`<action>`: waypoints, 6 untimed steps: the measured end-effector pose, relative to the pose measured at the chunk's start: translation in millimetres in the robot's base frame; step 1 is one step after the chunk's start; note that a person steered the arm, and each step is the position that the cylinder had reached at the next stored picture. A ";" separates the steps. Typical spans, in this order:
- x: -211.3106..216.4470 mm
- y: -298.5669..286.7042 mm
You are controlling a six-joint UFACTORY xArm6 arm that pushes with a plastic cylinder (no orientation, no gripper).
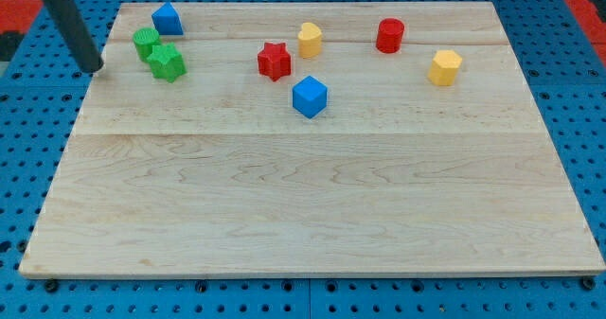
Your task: Place the green star below the cube
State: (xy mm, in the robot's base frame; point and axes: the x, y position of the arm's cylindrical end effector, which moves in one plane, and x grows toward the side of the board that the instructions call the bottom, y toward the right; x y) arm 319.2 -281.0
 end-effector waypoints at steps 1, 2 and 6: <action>-14.0 37.4; -14.0 76.2; 136.0 249.9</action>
